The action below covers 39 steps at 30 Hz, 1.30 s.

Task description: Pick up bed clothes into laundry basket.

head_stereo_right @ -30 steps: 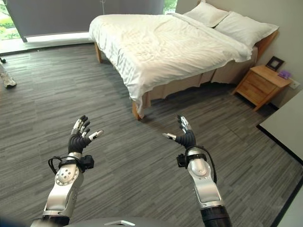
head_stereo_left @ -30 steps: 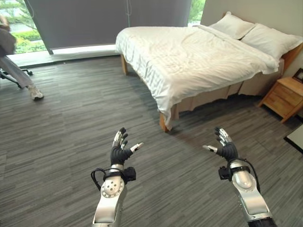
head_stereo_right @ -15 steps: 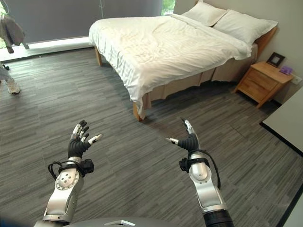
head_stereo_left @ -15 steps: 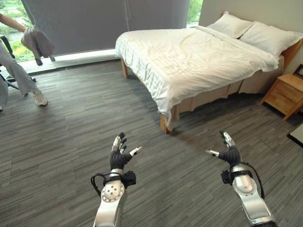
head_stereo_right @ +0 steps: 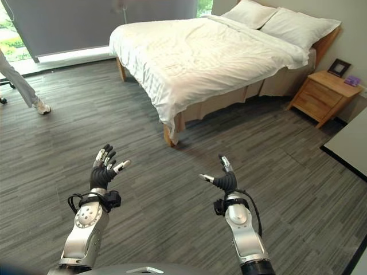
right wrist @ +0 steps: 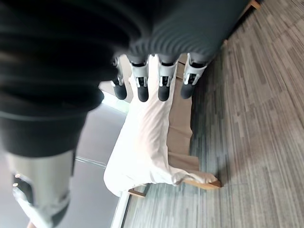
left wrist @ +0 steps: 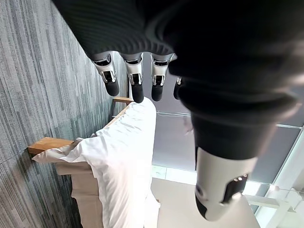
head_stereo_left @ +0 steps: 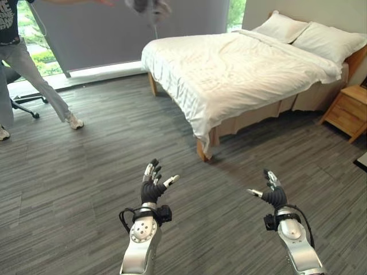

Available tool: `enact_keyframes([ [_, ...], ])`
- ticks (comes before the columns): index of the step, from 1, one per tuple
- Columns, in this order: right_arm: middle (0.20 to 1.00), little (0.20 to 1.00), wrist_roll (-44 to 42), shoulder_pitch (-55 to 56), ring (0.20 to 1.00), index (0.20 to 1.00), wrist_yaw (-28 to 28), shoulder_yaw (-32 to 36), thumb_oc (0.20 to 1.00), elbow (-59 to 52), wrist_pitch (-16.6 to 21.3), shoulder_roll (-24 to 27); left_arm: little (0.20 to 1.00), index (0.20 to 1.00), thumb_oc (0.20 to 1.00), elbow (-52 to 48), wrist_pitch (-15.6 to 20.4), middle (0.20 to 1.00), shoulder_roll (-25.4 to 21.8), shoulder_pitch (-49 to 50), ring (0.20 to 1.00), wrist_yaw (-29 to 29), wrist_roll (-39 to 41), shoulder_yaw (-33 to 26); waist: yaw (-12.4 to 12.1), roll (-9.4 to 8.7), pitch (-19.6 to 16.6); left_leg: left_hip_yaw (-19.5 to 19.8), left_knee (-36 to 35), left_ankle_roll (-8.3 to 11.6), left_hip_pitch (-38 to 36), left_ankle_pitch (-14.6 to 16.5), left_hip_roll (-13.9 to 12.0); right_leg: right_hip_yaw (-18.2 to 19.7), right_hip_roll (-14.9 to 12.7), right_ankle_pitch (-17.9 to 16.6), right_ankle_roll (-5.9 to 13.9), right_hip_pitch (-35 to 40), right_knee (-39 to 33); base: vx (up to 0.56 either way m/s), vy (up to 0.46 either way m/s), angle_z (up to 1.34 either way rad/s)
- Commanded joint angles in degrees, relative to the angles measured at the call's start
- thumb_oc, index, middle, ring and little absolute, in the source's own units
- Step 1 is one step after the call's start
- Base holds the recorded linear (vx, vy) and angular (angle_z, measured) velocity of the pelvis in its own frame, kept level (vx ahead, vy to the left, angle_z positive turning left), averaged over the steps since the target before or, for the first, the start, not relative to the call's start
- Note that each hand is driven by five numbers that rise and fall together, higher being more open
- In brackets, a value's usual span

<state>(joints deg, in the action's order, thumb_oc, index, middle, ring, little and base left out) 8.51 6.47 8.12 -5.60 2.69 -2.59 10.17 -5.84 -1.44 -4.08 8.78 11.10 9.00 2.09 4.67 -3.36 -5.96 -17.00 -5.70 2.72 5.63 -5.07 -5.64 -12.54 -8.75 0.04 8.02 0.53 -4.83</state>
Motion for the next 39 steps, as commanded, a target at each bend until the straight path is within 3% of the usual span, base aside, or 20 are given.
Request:
enact_keyframes([
  [1, 1.0, 1.0, -0.8, -3.5, 1.0, 1.0, -0.8, 0.7, 1.0, -1.2, 2.4, -0.6, 1.0, 1.0, 1.0, 1.4, 3.6, 1.0, -0.5, -3.0, 1.0, 0.1, 3.2, -0.2, 0.4, 0.92, -0.6, -2.0, 0.7, 5.77, -4.9, 3.0, -6.1, 0.8, 2.1, -2.1, -2.26, -3.2, -0.2, 0.0, -0.16, 0.06],
  [5, 1.0, 1.0, -0.9, -5.0, 1.0, 1.0, -1.4, -0.4, 1.0, -0.7, 1.8, -0.4, 1.0, 1.0, 1.0, 0.9, 3.1, 1.0, -0.4, -2.0, 1.0, -0.4, 3.8, 0.1, 0.8, 2.16, -0.5, -2.7, 0.7, 6.52, -7.2, 4.2, -6.5, 2.1, 3.2, -1.3, -3.74, -3.0, -0.2, 0.07, -0.13, -0.02],
  [8, 1.0, 1.0, -1.2, -7.8, 1.0, 1.0, -1.5, -1.2, 1.0, -0.8, 1.6, 0.7, 1.0, 1.0, 1.0, 1.1, 2.8, 1.0, -1.0, -4.3, 1.0, -0.6, 3.6, 0.0, 0.5, -0.07, 2.8, 1.0, 18.9, 6.69, 1.7, 7.9, -5.3, 2.0, 1.2, -1.0, -4.67, -2.1, -0.2, 0.0, -0.172, -0.19],
  [9, 1.0, 1.0, -1.5, -9.9, 1.0, 1.0, -0.7, -1.3, 1.0, 0.0, 1.5, 1.6, 1.0, 1.0, 1.0, 1.5, 3.1, 1.0, -1.3, -6.9, 1.0, -1.0, 3.5, 0.5, -0.2, -0.79, 4.6, 4.2, 27.4, 7.31, 10.9, 5.0, -4.4, 0.5, 0.3, -0.2, -4.53, -2.3, -0.2, -0.08, -0.111, 0.16],
  [10, 1.0, 1.0, -1.5, -10.1, 1.0, 1.0, -0.7, -1.2, 1.0, 0.1, 1.6, 1.6, 1.0, 1.0, 1.0, 1.6, 3.1, 1.0, -1.3, -7.1, 1.0, -1.0, 3.5, 0.5, 0.2, -0.61, 4.4, 4.6, 28.2, 7.23, 11.9, 5.2, -4.4, 0.1, 0.4, -0.2, -4.51, -2.6, -0.2, 0.03, -0.111, 0.83],
  [12, 1.0, 1.0, -0.7, -11.3, 1.0, 1.0, -0.9, -1.8, 1.0, 0.2, 1.4, 2.0, 1.0, 1.0, 1.0, 1.1, 3.8, 1.0, -1.1, -6.8, 1.0, -2.6, 2.7, 0.9, -0.9, 0.54, 4.7, 2.7, 23.8, 3.29, 19.2, 4.3, -1.7, -1.3, 1.4, 2.0, -4.53, -2.3, -0.2, 0.24, 0.0, 0.97],
  [16, 1.0, 1.0, 1.6, -13.7, 1.0, 1.0, -1.6, -3.6, 1.0, 3.0, 0.9, 2.8, 1.0, 1.0, 1.0, 1.1, 4.0, 1.0, -0.5, -3.9, 1.0, -2.7, 2.8, -0.1, -3.9, 3.32, 4.7, -3.3, 0.8, 3.2, 15.9, -2.5, -3.1, 1.4, 3.6, 5.7, -3.77, 1.2, -0.2, 0.4, 0.14, -0.13],
  [18, 1.0, 1.0, 2.2, -15.2, 1.0, 1.0, -1.5, -4.1, 1.0, 3.6, 0.7, 3.5, 1.0, 1.0, 1.0, 0.9, 3.9, 1.0, -0.4, -3.2, 1.0, -2.6, 3.4, -0.8, -4.9, 3.22, 5.4, -2.3, 0.7, 4.05, 19.0, -2.5, -4.7, 2.2, 3.4, 6.7, -3.35, 3.1, -0.2, 0.42, 0.107, -0.54],
  [19, 1.0, 1.0, 2.2, -15.8, 1.0, 1.0, -1.6, -4.3, 1.0, 3.6, 0.2, 3.1, 1.0, 1.0, 1.0, 0.2, 3.8, 1.0, -0.6, -2.0, 1.0, -2.4, 3.5, -1.3, -6.1, 3.25, 5.4, 1.4, 0.7, 5.09, 21.4, -3.6, -5.9, 4.2, 3.2, 8.5, -2.9, 6.4, -0.2, 0.73, 0.197, -0.51],
  [21, 1.0, 1.0, 2.5, -14.5, 1.0, 1.0, -2.5, -4.5, 1.0, 3.3, 0.1, 2.4, 1.0, 1.0, 1.0, -0.3, 3.3, 1.0, -1.3, -0.3, 1.0, -2.3, 3.0, -1.8, -6.9, 3.33, 4.7, 3.1, 0.7, 5.15, 20.0, -5.6, -5.4, 6.4, 3.4, 11.9, -2.13, 10.3, -0.2, 0.65, 0.202, -0.46],
  [24, 1.0, 1.0, 3.3, -12.6, 1.0, 1.0, -3.4, -5.0, 1.0, 3.1, 0.6, 1.5, 1.0, 1.0, 1.0, -0.2, 3.0, 1.0, -2.4, 0.4, 1.0, -2.3, 2.2, -2.0, -7.0, 2.2, 4.1, 1.5, 0.7, 3.8, 15.8, -7.7, -4.1, 7.6, 1.8, 12.9, -0.87, 13.5, -0.2, 0.49, 0.228, -0.5],
  [26, 1.0, 1.0, 3.3, -10.7, 1.0, 1.0, -2.9, -5.0, 1.0, 3.9, 1.2, 0.6, 1.0, 1.0, 1.0, 1.6, 2.5, 1.0, -2.6, -0.6, 1.0, -1.4, 1.7, -2.0, -6.6, -0.1, 3.3, -1.1, 0.7, 2.56, 10.3, -8.4, -1.9, 6.7, -1.7, 9.8, 2.47, 14.5, 4.4, 0.52, 0.275, -0.49],
  [28, 1.0, 1.0, 3.9, -11.9, 1.0, 1.0, -1.7, -4.5, 1.0, 5.4, 1.9, -0.1, 1.0, 1.0, 1.0, 3.4, 2.7, 1.0, -3.0, -4.1, 1.0, -0.5, 1.1, -1.4, -6.5, 0.89, 4.1, -3.5, 0.7, 1.92, 6.5, -6.4, -3.1, 6.1, -4.9, 5.1, 2.7, 2.3, 25.6, 0.38, 0.305, -0.34],
  [30, 1.0, 1.0, 4.3, -12.9, 1.0, 1.0, -1.4, -4.2, 1.0, 6.1, 2.1, -0.2, 1.0, 1.0, 1.0, 3.2, 3.0, 1.0, -4.0, -5.4, 1.0, -0.4, 0.4, -1.3, -6.5, 0.99, 3.8, -4.4, 0.7, 2.12, 6.7, -5.8, -3.7, 4.3, -6.6, 2.1, 2.99, -0.9, 29.3, 0.12, 0.13, -0.33],
  [31, 1.0, 1.0, 4.4, -13.0, 1.0, 1.0, -1.3, -4.2, 1.0, 6.2, 2.1, -0.2, 1.0, 1.0, 1.0, 3.2, 3.0, 1.0, -4.0, -5.5, 1.0, -0.4, 0.4, -1.3, -6.6, 1.2, 3.6, -4.4, 0.7, 2.08, 7.0, -6.0, -4.0, 4.4, -6.3, 1.8, 2.9, -1.4, 29.3, 0.29, 0.189, 0.36],
  [32, 1.0, 1.0, 4.5, -13.4, 1.0, 1.0, -0.5, -2.7, 1.0, 5.3, 2.1, -0.1, 1.0, 1.0, 1.0, 2.9, 3.1, 1.0, -4.7, -8.0, 1.0, -0.6, 0.4, -1.6, -5.0, 2.11, 3.0, -3.3, 0.7, 2.13, 7.3, -4.2, -4.3, 6.5, -1.0, 4.1, 0.43, -11.2, 33.5, 0.33, 0.173, 0.66],
  [33, 1.0, 1.0, 4.4, -13.2, 1.0, 1.0, -0.2, -2.5, 1.0, 4.6, 2.2, 0.3, 1.0, 1.0, 1.0, 2.8, 3.2, 1.0, -5.1, -8.9, 1.0, -0.8, 0.3, -1.1, -4.1, 2.34, 3.0, -2.5, 0.7, 2.18, 6.8, -3.2, -3.8, 7.9, 2.8, 7.4, -0.3, -14.3, 32.1, 0.34, 0.169, 0.53],
  [35, 1.0, 1.0, 4.6, -13.2, 1.0, 1.0, 0.1, -2.2, 1.0, 4.3, 2.1, 0.9, 1.0, 1.0, 1.0, 2.9, 3.2, 1.0, -5.4, -9.5, 1.0, -1.1, 0.1, -0.6, -3.7, 2.47, 2.7, -2.0, 0.7, 2.29, 6.6, -2.4, -3.5, 8.5, 5.3, 8.4, -0.46, -16.2, 28.4, 0.31, 0.009, 0.11],
  [37, 1.0, 1.0, 5.6, -13.1, 1.0, 1.0, 0.0, -0.9, 1.0, 2.5, 1.4, 2.9, 1.0, 1.0, 1.0, 2.8, 3.1, 1.0, -5.2, -10.1, 1.0, -2.5, -0.7, 1.0, -1.5, 0.67, 2.2, -0.8, 0.7, 2.34, 3.1, 1.3, -0.4, 9.1, 6.9, 1.5, -3.18, -18.6, 11.5, 0.61, -0.065, 0.34],
  [39, 1.0, 1.0, 8.3, -13.5, 1.0, 1.0, 0.7, -0.6, 1.0, 2.0, 0.3, 4.2, 1.0, 1.0, 1.0, 3.3, 2.3, 1.0, -4.2, -10.0, 1.0, -3.2, -2.2, 2.3, -0.2, -0.3, 2.8, 0.2, 0.7, 2.49, -3.6, 7.0, 1.5, 4.0, 5.3, -8.0, -2.29, -22.2, -0.2, 0.65, -0.093, 0.78],
])
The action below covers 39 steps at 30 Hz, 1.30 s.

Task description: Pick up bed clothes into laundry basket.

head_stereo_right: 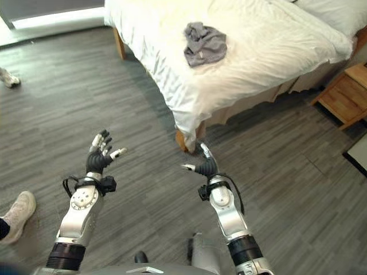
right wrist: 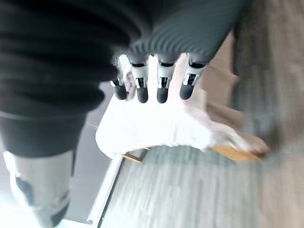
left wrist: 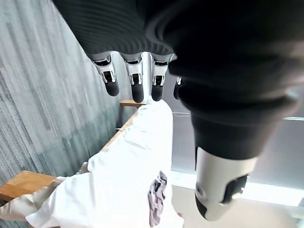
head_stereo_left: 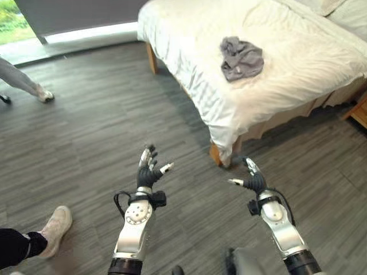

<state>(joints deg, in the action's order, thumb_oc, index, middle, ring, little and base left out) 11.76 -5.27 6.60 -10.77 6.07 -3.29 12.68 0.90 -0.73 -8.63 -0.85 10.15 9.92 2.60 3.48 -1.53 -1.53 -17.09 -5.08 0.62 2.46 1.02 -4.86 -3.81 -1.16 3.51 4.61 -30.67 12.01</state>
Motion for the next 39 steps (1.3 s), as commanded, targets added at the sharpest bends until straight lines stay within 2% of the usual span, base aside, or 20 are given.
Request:
enact_keyframes([
  [1, 1.0, 1.0, 5.1, -1.7, 1.0, 1.0, 2.3, 4.6, 1.0, -1.4, 1.0, 1.7, 1.0, 1.0, 1.0, -3.5, 1.6, 1.0, 0.5, -0.3, 1.0, -2.2, -3.1, 1.9, 1.0, -1.87, -1.6, 0.4, 0.1, 4.62, -0.6, 1.2, 0.6, -5.0, -2.1, -11.3, 1.19, 9.2, -17.0, 0.77, -0.111, 0.8],
  [2, 1.0, 1.0, 7.4, -2.0, 1.0, 1.0, 4.3, 5.3, 1.0, -0.9, 0.3, 2.8, 1.0, 1.0, 1.0, -3.7, 1.7, 1.0, 1.9, 0.8, 1.0, -2.9, -3.0, 2.5, 1.6, -2.11, -2.0, 1.6, 0.1, 4.14, -4.5, 4.7, 1.8, -5.3, -2.3, -13.5, 0.97, 6.3, -17.0, 0.41, -0.046, 0.37],
  [4, 1.0, 1.0, 8.9, -2.2, 1.0, 1.0, 5.0, 5.4, 1.0, -0.9, -0.3, 3.7, 1.0, 1.0, 1.0, -3.5, 1.3, 1.0, 2.6, 1.6, 1.0, -3.5, -3.1, 3.1, 1.7, -2.0, -2.5, 2.4, 0.1, 3.41, -7.0, 6.8, 2.9, -5.1, -2.4, -13.6, 0.18, 7.4, -17.0, 0.54, -0.055, 0.44],
  [6, 1.0, 1.0, 10.2, -0.6, 1.0, 1.0, 5.3, 5.4, 1.0, -1.7, -1.1, 3.8, 1.0, 1.0, 1.0, -3.4, 1.0, 1.0, 4.2, 2.8, 1.0, -3.6, -3.5, 4.7, 2.7, -1.69, -3.3, 3.5, 0.3, 3.61, -12.8, 8.5, 3.8, -4.5, -2.2, -14.7, -2.42, 12.1, -17.0, 0.7, -0.119, 0.45],
  [8, 1.0, 1.0, 9.7, -0.6, 1.0, 1.0, 8.4, 6.0, 1.0, -0.5, -0.9, 3.9, 1.0, 1.0, 1.0, -2.5, 1.3, 1.0, 5.4, 3.1, 1.0, -2.6, -3.4, 4.3, 3.3, -1.08, -3.1, 2.9, 16.8, 5.47, -10.0, 8.3, 2.9, -5.5, -3.1, -13.7, -2.36, 17.8, -17.0, 0.58, -0.17, 0.04],
  [10, 1.0, 1.0, 8.8, -1.4, 1.0, 1.0, 8.9, 7.0, 1.0, -1.3, -0.2, 4.2, 1.0, 1.0, 1.0, -3.0, 1.1, 1.0, 5.6, 2.8, 1.0, -2.8, -2.7, 3.4, 3.2, -1.79, -2.4, 4.1, 34.8, 7.7, -1.6, 4.9, 1.7, -5.8, -4.1, -12.6, -2.56, 20.5, -17.0, 0.4, -0.149, -0.06],
  [13, 1.0, 1.0, 9.2, -2.9, 1.0, 1.0, 9.3, 7.8, 1.0, -1.9, 0.8, 5.9, 1.0, 1.0, 1.0, -2.5, 1.6, 1.0, 5.4, 1.8, 1.0, -2.5, -2.3, 3.0, 2.6, -2.66, -2.1, 5.1, 43.8, 8.76, 7.6, 3.6, 0.1, -5.5, -4.8, -10.5, -2.9, 22.4, -17.0, 0.31, -0.065, -0.16],
  [14, 1.0, 1.0, 10.2, -5.2, 1.0, 1.0, 9.7, 7.7, 1.0, -2.3, 0.9, 7.5, 1.0, 1.0, 1.0, -1.0, 1.7, 1.0, 6.2, 1.8, 1.0, -2.1, -1.9, 2.2, 1.5, -2.63, -1.8, 4.1, 40.3, 6.32, 12.8, 6.4, -0.8, -5.0, -5.3, -8.5, -2.27, 24.1, -17.0, 0.37, 0.042, -0.22],
  [15, 1.0, 1.0, 10.4, -6.3, 1.0, 1.0, 9.5, 7.3, 1.0, -1.9, 0.7, 7.8, 1.0, 1.0, 1.0, -0.9, 1.7, 1.0, 6.3, 2.2, 1.0, -2.3, -1.7, 2.2, 0.9, -2.16, -1.6, 4.0, 34.9, 5.57, 13.2, 7.1, -1.2, -4.6, -5.1, -7.7, -2.1, 24.8, -17.0, 0.49, 0.109, -0.27],
  [18, 1.0, 1.0, 12.1, -12.1, 1.0, 1.0, 8.9, 3.2, 1.0, -0.8, 2.3, 9.0, 1.0, 1.0, 1.0, 0.7, 1.6, 1.0, 6.1, 3.6, 1.0, -2.3, -0.6, 2.0, -2.3, -0.34, -1.4, 10.6, 9.0, 4.95, 12.3, -2.0, 0.1, -0.7, -3.5, -5.4, -2.57, 26.9, -17.0, 0.47, 0.222, -0.61],
  [19, 1.0, 1.0, 12.9, -15.5, 1.0, 1.0, 9.5, 1.1, 1.0, 0.0, 3.5, 10.5, 1.0, 1.0, 1.0, 0.9, 2.1, 1.0, 5.9, 4.4, 1.0, -2.6, 0.2, 2.1, -3.5, -0.04, -1.0, 15.2, 2.4, 5.05, 12.9, -5.8, 0.2, 0.9, -3.3, -3.5, -3.06, 28.3, -17.0, 0.41, 0.169, -0.99],
  [20, 1.0, 1.0, 13.0, -17.6, 1.0, 1.0, 8.5, -0.4, 1.0, 1.1, 3.2, 10.7, 1.0, 1.0, 1.0, 0.9, 1.3, 1.0, 5.7, 5.3, 1.0, -2.6, 1.1, 1.6, -3.7, 0.65, -1.6, 16.3, 0.2, 5.32, 10.9, -5.7, -0.2, 1.7, -3.2, -2.8, -2.64, 28.9, -17.0, 0.37, 0.18, -0.97],
  [22, 1.0, 1.0, 15.6, -20.9, 1.0, 1.0, 9.0, -2.0, 1.0, 6.4, 2.0, 9.3, 1.0, 1.0, 1.0, 0.5, 0.7, 1.0, 5.3, 5.8, 1.0, -3.1, 0.6, 0.8, -3.4, 1.76, -1.9, 14.9, 0.1, 5.21, 8.1, -8.2, -1.2, 1.7, -2.3, -2.2, -2.21, 30.5, -17.0, 0.27, 0.186, -1.17],
  [24, 1.0, 1.0, 16.0, -22.5, 1.0, 1.0, 8.8, -2.6, 1.0, 8.6, 1.4, 8.2, 1.0, 1.0, 1.0, 0.1, 0.2, 1.0, 5.0, 5.8, 1.0, -3.4, 0.5, 0.6, -3.5, 1.0, -1.9, 13.7, 0.1, 4.88, 6.9, -8.1, -0.9, 2.0, -2.8, -1.9, -1.55, 31.8, -17.0, 0.22, 0.139, -0.76],
  [25, 1.0, 1.0, 15.7, -24.6, 1.0, 1.0, 7.9, -3.2, 1.0, 12.4, 0.0, 6.2, 1.0, 1.0, 1.0, 0.7, -0.8, 1.0, 4.2, 5.0, 1.0, -2.7, -0.3, 0.1, -4.2, -0.37, -2.4, 11.2, 0.1, 5.2, 5.4, -7.9, -1.2, 1.9, -3.8, -1.0, 0.76, 32.0, -13.0, 0.26, 0.137, -0.49],
  [28, 1.0, 1.0, 16.0, -33.2, 1.0, 1.0, 8.2, -4.6, 1.0, 21.5, -1.2, 5.1, 1.0, 1.0, 1.0, 1.9, -1.5, 1.0, 1.9, 1.2, 1.0, -1.4, -1.1, -1.0, -5.0, -0.01, -2.2, 8.0, 0.1, 6.0, 5.7, -7.4, -3.5, 0.4, -3.5, 1.1, 3.88, 22.5, -1.4, 0.14, 0.098, -0.37],
  [30, 1.0, 1.0, 16.1, -36.7, 1.0, 1.0, 8.7, -5.1, 1.0, 25.2, -1.0, 4.4, 1.0, 1.0, 1.0, 2.4, -1.5, 1.0, 1.1, -0.1, 1.0, -1.4, -1.4, -1.2, -5.2, -0.03, -2.3, 7.1, 0.1, 6.25, 6.1, -7.1, -4.1, -1.1, -3.7, 0.1, 3.89, 19.6, -0.9, 0.08, 0.004, -0.48],
  [31, 1.0, 1.0, 16.0, -43.0, 1.0, 1.0, 10.7, -5.8, 1.0, 34.1, -1.0, 2.7, 1.0, 1.0, 1.0, 3.6, -1.5, 1.0, 0.5, -2.1, 1.0, -2.0, -1.6, -1.2, -5.0, -0.51, -2.5, 5.9, 0.1, 6.58, 6.1, -6.2, -4.1, -3.5, -4.2, -3.2, 2.73, 17.0, -5.7, 0.22, -0.014, -0.4],
  [34, 1.0, 1.0, 16.1, -48.5, 1.0, 1.0, 13.1, -6.9, 1.0, 45.8, -1.3, 1.6, 1.0, 1.0, 1.0, 5.5, -1.7, 1.0, 0.1, -3.5, 1.0, -3.1, -1.8, -0.5, -4.0, -1.23, -2.0, 7.4, 0.1, 6.46, 5.3, -4.8, -2.3, -0.4, -3.2, -8.7, 1.23, 15.4, -16.9, 0.34, -0.022, 0.04],
  [39, 1.0, 1.0, 14.7, -52.9, 1.0, 1.0, 16.9, -7.8, 1.0, 57.2, -1.3, -0.7, 1.0, 1.0, 1.0, 6.6, -1.9, 1.0, 0.6, -4.3, 1.0, -4.7, -3.1, -0.8, -4.7, -1.76, -1.4, 8.2, 0.1, 5.44, 4.5, -3.4, -0.8, -1.1, -5.0, -10.0, 1.41, 15.1, -17.0, 0.18, -0.047, 0.71],
])
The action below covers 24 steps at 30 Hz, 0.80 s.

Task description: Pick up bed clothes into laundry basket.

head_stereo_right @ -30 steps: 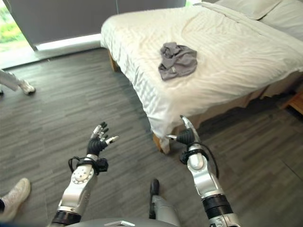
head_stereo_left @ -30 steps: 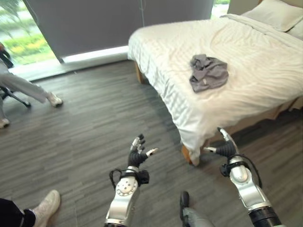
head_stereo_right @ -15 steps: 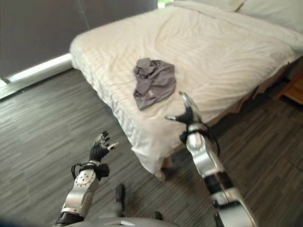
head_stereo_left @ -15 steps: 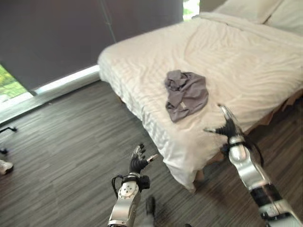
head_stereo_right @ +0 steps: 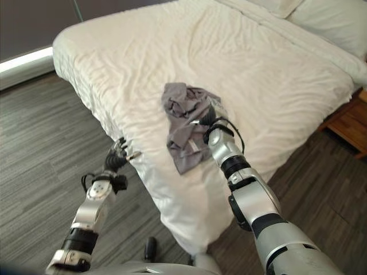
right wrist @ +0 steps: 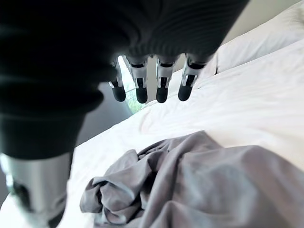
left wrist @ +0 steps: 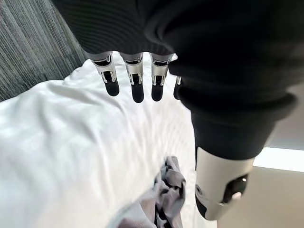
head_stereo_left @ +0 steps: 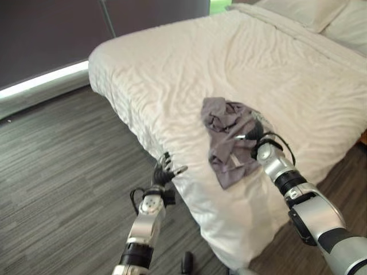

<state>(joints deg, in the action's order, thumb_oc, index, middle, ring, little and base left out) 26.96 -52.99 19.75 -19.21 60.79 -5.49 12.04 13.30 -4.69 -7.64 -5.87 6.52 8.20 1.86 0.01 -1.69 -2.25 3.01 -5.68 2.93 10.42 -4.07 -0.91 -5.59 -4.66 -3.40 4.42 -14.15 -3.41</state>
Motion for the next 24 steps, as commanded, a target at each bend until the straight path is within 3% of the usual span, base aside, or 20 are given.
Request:
enact_keyframes([
  [1, 1.0, 1.0, -0.7, -6.3, 1.0, 1.0, 4.5, -0.3, 1.0, 4.8, 1.5, -0.9, 1.0, 1.0, 1.0, -5.6, 2.2, 1.0, 0.1, 1.1, 1.0, -1.6, -1.3, -0.5, -1.4, -1.03, -1.1, -11.2, 0.7, 2.95, -2.8, 1.7, -4.3, 0.5, -1.6, -3.2, 1.37, -1.8, -1.6, 0.14, -0.062, 0.77],
  [7, 1.0, 1.0, -0.5, -9.0, 1.0, 1.0, 5.0, -2.1, 1.0, 8.8, 1.8, -1.7, 1.0, 1.0, 1.0, -4.0, 3.2, 1.0, 0.8, 0.6, 1.0, -1.8, -1.2, -0.5, -1.8, 0.51, -0.8, -9.0, 0.7, 3.09, -0.6, 1.2, -4.0, 0.2, -1.7, -3.1, 0.86, -3.0, -1.6, 0.1, -0.085, 0.1],
  [15, 1.0, 1.0, -2.0, -15.7, 1.0, 1.0, 4.9, -7.6, 1.0, 22.8, 3.2, -1.8, 1.0, 1.0, 1.0, -0.9, 6.7, 1.0, 1.2, -4.4, 1.0, -1.8, 0.9, 1.0, -4.0, 3.38, 2.7, -7.1, 0.7, 4.72, 7.3, -1.4, -3.7, -0.2, -1.8, -4.3, 0.09, -10.3, -1.6, -0.04, -0.091, 0.09],
  [21, 1.0, 1.0, -2.8, -16.6, 1.0, 1.0, 4.3, -8.7, 1.0, 25.5, 3.1, -1.5, 1.0, 1.0, 1.0, -1.1, 8.0, 1.0, 2.3, -4.9, 1.0, -2.5, 2.5, 2.6, -5.7, 5.01, 4.0, -6.6, 0.7, 5.28, 11.1, -2.5, -3.6, -0.5, -2.6, -4.9, -0.14, -13.7, -1.6, -0.05, -0.074, 0.0],
  [22, 0.551, 0.551, -3.9, -16.6, 0.551, 0.551, 3.8, -7.8, 0.551, 26.4, 2.4, -2.5, 1.0, 1.0, 1.0, -1.2, 7.8, 1.0, 3.3, -5.1, 1.0, -2.8, 3.0, 3.6, -6.3, 5.68, 4.5, -6.2, 0.7, 5.49, 11.8, -2.8, -3.5, -0.8, -2.9, -5.0, -0.12, -14.1, -1.6, -0.04, -0.056, 0.0],
  [23, 0.2, 0.2, -4.4, -16.7, 0.2, 0.2, 3.4, -7.4, 0.2, 26.8, 2.1, -2.9, 1.0, 1.0, 1.0, -1.3, 7.6, 1.0, 3.6, -5.1, 1.0, -2.8, 3.2, 3.8, -6.5, 5.91, 4.5, -6.0, 0.7, 5.55, 12.1, -2.9, -3.5, -1.0, -2.9, -4.9, -0.12, -14.2, -1.6, -0.03, -0.04, -0.02],
  [24, 0.2, 0.2, -4.8, -16.8, 0.2, 0.2, 2.8, -7.0, 0.2, 26.9, 1.8, -3.3, 1.0, 1.0, 1.0, -1.4, 7.3, 1.0, 3.8, -4.9, 1.0, -3.0, 3.3, 4.2, -6.8, 6.21, 4.4, -5.9, 0.7, 5.6, 12.1, -3.0, -3.5, -1.2, -2.9, -4.7, -0.12, -13.9, -1.6, 0.0, 0.0, 0.0],
])
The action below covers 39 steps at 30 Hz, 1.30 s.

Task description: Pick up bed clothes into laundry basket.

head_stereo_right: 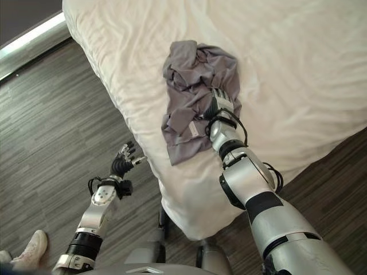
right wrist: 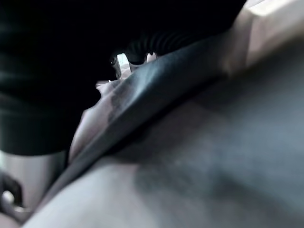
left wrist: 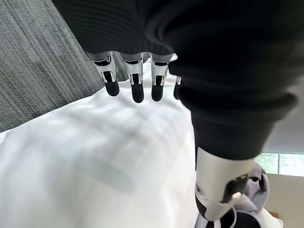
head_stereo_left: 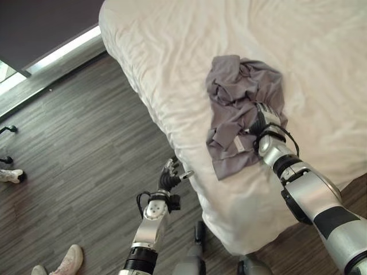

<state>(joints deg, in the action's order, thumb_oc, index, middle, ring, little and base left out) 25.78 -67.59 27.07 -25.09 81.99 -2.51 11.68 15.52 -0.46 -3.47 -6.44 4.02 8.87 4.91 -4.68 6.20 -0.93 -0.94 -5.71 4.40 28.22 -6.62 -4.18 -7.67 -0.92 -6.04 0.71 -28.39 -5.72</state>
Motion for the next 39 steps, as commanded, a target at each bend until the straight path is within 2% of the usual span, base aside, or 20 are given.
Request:
enact_keyframes([
  [1, 0.2, 0.2, -4.0, -2.3, 0.2, 0.2, -5.0, -0.6, 0.2, 5.7, -1.5, -3.4, 1.0, 1.0, 1.0, -3.7, 2.9, 1.0, -0.3, -4.3, 1.0, -0.6, 2.7, 1.2, -2.2, -1.59, 3.0, -1.9, 0.7, 4.18, -5.9, -0.4, -0.3, 0.7, -6.6, -1.9, 3.59, 0.6, 0.7, 0.0, 0.0, 0.0],
  [4, 0.2, 0.2, -4.9, -2.4, 0.2, 0.2, -5.9, 1.8, 0.2, 4.0, -2.0, -4.4, 1.0, 1.0, 1.0, -2.3, 1.7, 1.0, -0.1, -4.6, 1.0, -0.3, 2.4, 0.9, -2.2, -1.51, 2.0, -2.0, 0.7, 4.36, -7.0, 0.1, -0.8, 0.4, -6.3, -1.2, 3.7, 2.2, 0.7, 0.05, 0.005, 0.03],
  [9, 0.2, 0.2, -5.6, -3.4, 0.2, 0.2, -5.7, 3.2, 0.2, 0.6, -1.3, -3.5, 1.0, 1.0, 1.0, 1.7, 0.7, 1.0, -0.3, -7.5, 1.0, 1.4, 2.0, -0.9, -1.4, -2.51, 1.0, -2.7, 0.7, 4.34, -9.9, 1.0, -1.5, 0.5, -6.0, -0.6, 3.92, 4.9, 0.7, 0.03, 0.032, 0.07],
  [11, 0.2, 0.2, -6.3, -4.3, 0.2, 0.2, -4.3, 4.0, 0.2, -2.5, -0.2, -1.8, 1.0, 1.0, 1.0, 3.2, 0.0, 1.0, -0.7, -8.4, 1.0, 2.5, 1.8, -2.1, -0.2, -3.81, 0.1, -3.4, 0.7, 4.01, -12.0, 1.6, -1.9, 0.9, -6.0, -0.3, 4.13, 6.7, 0.7, 0.05, 0.058, 0.04],
  [12, 0.2, 0.2, -6.3, -4.3, 0.2, 0.2, -4.3, 4.0, 0.2, -2.5, -0.2, -1.8, 1.0, 1.0, 1.0, 3.2, 0.0, 1.0, -0.7, -8.5, 1.0, 2.5, 1.8, -2.1, -0.2, -3.81, 0.1, -3.4, 0.7, 4.0, -12.1, 1.6, -1.8, 0.9, -6.0, -0.3, 4.13, 6.7, 0.7, 0.03, 0.049, 0.02],
  [15, 0.2, 0.2, -8.0, -4.1, 0.2, 0.2, -3.3, 6.4, 0.2, -7.8, 1.0, 0.2, 1.0, 1.0, 1.0, 2.9, -0.8, 1.0, -1.3, -7.4, 1.0, 3.6, 1.7, -3.7, 1.6, -5.6, -1.2, -4.7, 0.7, 3.48, -15.1, 2.2, -2.4, 1.5, -6.0, 0.0, 4.51, 9.2, 0.7, 0.02, 0.089, 0.01],
  [16, 0.2, 0.2, -8.0, -4.0, 0.2, 0.2, -3.3, 6.4, 0.2, -8.0, 0.9, 0.2, 1.0, 1.0, 1.0, 2.8, -0.9, 1.0, -1.4, -7.3, 1.0, 3.6, 1.7, -3.7, 1.5, -5.65, -1.1, -4.8, 0.7, 3.47, -15.2, 2.3, -2.4, 1.6, -6.0, 0.0, 4.53, 9.3, 0.7, -0.01, 0.187, -0.17],
  [17, 0.2, 0.2, -8.5, -3.0, 0.2, 0.2, -3.2, 8.0, 0.2, -14.3, 1.1, 2.8, 1.0, 1.0, 1.0, 0.9, -1.7, 1.0, -2.5, -4.8, 1.0, 4.3, 1.7, -5.3, 3.3, -7.42, -2.9, -6.3, 0.7, 2.98, -17.7, 2.8, -2.8, 2.2, -6.1, 0.0, 5.15, 11.2, 0.7, -0.02, 0.134, -0.23],
  [20, 0.2, 0.2, -8.4, -1.9, 0.2, 0.2, -3.8, 8.6, 0.2, -18.6, 0.8, 4.6, 1.0, 1.0, 1.0, -0.3, -2.3, 1.0, -3.1, -3.0, 1.0, 4.7, 1.6, -6.1, 4.2, -8.34, -3.8, -7.3, 0.7, 2.82, -19.0, 3.2, -3.0, 2.5, -6.2, -0.3, 5.59, 12.0, 0.7, -0.06, 0.139, -0.21],
  [21, 0.2, 0.2, -8.0, -0.1, 0.2, 0.2, -5.0, 9.4, 0.2, -24.8, 0.3, 6.9, 1.0, 1.0, 1.0, -2.3, -2.7, 1.0, -3.9, -0.7, 1.0, 4.6, 1.3, -6.4, 5.2, -9.42, -4.7, -8.5, 0.7, 2.65, -20.2, 3.6, -3.0, 3.1, -6.0, -0.8, 5.99, 12.4, 0.7, -0.09, 0.167, -0.24],
  [24, 0.2, 0.2, -8.0, 2.0, 0.2, 0.2, -7.5, 10.6, 0.2, -33.7, -0.8, 10.3, 1.0, 1.0, 1.0, -5.0, -2.8, 1.0, -4.8, 2.3, 1.0, 4.4, 0.7, -6.8, 6.6, -11.22, -5.9, -11.4, 0.7, 2.33, -22.0, 4.2, -2.9, 4.2, -5.9, -1.8, 6.69, 12.3, 0.7, -0.13, 0.149, -0.38],
  [25, 0.2, 0.2, -7.4, 3.9, 0.2, 0.2, -10.0, 11.3, 0.2, -42.6, -1.7, 13.9, 1.0, 1.0, 1.0, -7.3, -3.0, 1.0, -5.6, 3.0, 1.0, 4.2, 0.8, -6.9, 8.0, -13.12, -6.4, -13.7, 0.7, 2.27, -22.8, 4.3, -3.2, 4.6, -5.8, -3.2, 7.32, 11.9, 0.7, -0.22, 0.125, -0.54],
  [27, 0.2, 0.2, -6.7, 4.9, 0.2, 0.2, -10.4, 11.4, 0.2, -45.1, -2.0, 15.2, 1.0, 1.0, 1.0, -8.0, -3.0, 1.0, -5.8, 3.0, 1.0, 4.1, 0.7, -6.6, 8.4, -13.72, -6.4, -14.4, 0.7, 2.16, -22.9, 4.3, -3.2, 4.7, -5.8, -3.9, 7.59, 11.7, 0.7, -0.16, 0.052, -0.32],
  [28, 0.2, 0.2, -5.3, 5.8, 0.2, 0.2, -11.5, 11.4, 0.2, -50.3, -2.5, 17.9, 1.0, 1.0, 1.0, -9.8, -2.7, 1.0, -6.4, 2.4, 1.0, 4.0, 0.3, -6.3, 9.7, -14.49, -6.6, -15.5, 0.7, 2.46, -23.3, 4.6, -3.6, 5.2, -5.8, -5.3, 8.25, 10.7, 0.7, -0.14, 0.002, -0.4],
  [30, 0.2, 0.2, -4.5, 9.9, 0.2, 0.2, -13.0, 14.5, 0.2, -56.9, -3.6, 22.5, 1.0, 1.0, 1.0, -11.7, -2.6, 1.0, -7.4, 0.3, 1.0, 4.0, -0.1, -5.3, 10.7, -14.7, -6.2, -15.7, 0.7, 2.51, -22.6, 4.2, -4.3, 6.6, -5.6, -6.6, 9.81, 9.3, 0.7, -0.21, -0.009, -0.31],
  [32, 0.2, 0.2, -4.3, 11.7, 0.2, 0.2, -14.5, 17.1, 0.2, -60.1, -4.8, 25.4, 1.0, 1.0, 1.0, -12.6, -2.9, 1.0, -8.6, -2.9, 1.0, 4.0, -0.5, -4.6, 11.7, -14.0, -5.8, -17.6, 0.7, 2.54, -22.1, 3.6, -6.1, 4.3, -5.7, -4.5, 10.64, 10.1, 0.7, -0.24, -0.028, -0.08],
  [35, 0.2, 0.2, -5.6, 10.0, 0.2, 0.2, -15.9, 18.4, 0.2, -61.0, -6.0, 28.7, 1.0, 1.0, 1.0, -14.1, -3.7, 1.0, -11.3, -8.1, 1.0, 4.0, -0.8, -5.4, 12.2, -13.74, -5.0, -23.3, 0.7, 2.86, -23.3, 2.3, -8.9, -2.4, -7.0, -3.1, 9.26, 14.1, 0.7, -0.22, -0.031, -0.53],
  [37, 0.2, 0.2, -7.6, 7.9, 0.2, 0.2, -17.2, 17.9, 0.2, -61.1, -6.0, 31.0, 1.0, 1.0, 1.0, -14.2, -3.9, 1.0, -12.7, -12.1, 1.0, 4.9, -0.8, -6.0, 12.9, -13.37, -5.2, -27.9, 0.7, 2.85, -24.6, 1.3, -10.9, -6.7, -9.1, -2.1, 8.08, 17.6, 2.0, -0.21, -0.016, -1.07],
  [39, 0.2, 0.2, -8.8, 4.0, 0.2, 0.2, -18.2, 16.6, 0.2, -60.2, -6.1, 31.2, 1.0, 1.0, 1.0, -15.7, -3.8, 1.0, -13.4, -14.2, 1.0, 5.3, 0.1, -7.6, 12.8, -12.66, -5.9, -32.4, 0.7, 2.68, -25.9, 0.5, -12.2, -10.1, -11.8, -1.0, 8.0, 20.3, 4.1, -0.21, -0.027, -1.42],
])
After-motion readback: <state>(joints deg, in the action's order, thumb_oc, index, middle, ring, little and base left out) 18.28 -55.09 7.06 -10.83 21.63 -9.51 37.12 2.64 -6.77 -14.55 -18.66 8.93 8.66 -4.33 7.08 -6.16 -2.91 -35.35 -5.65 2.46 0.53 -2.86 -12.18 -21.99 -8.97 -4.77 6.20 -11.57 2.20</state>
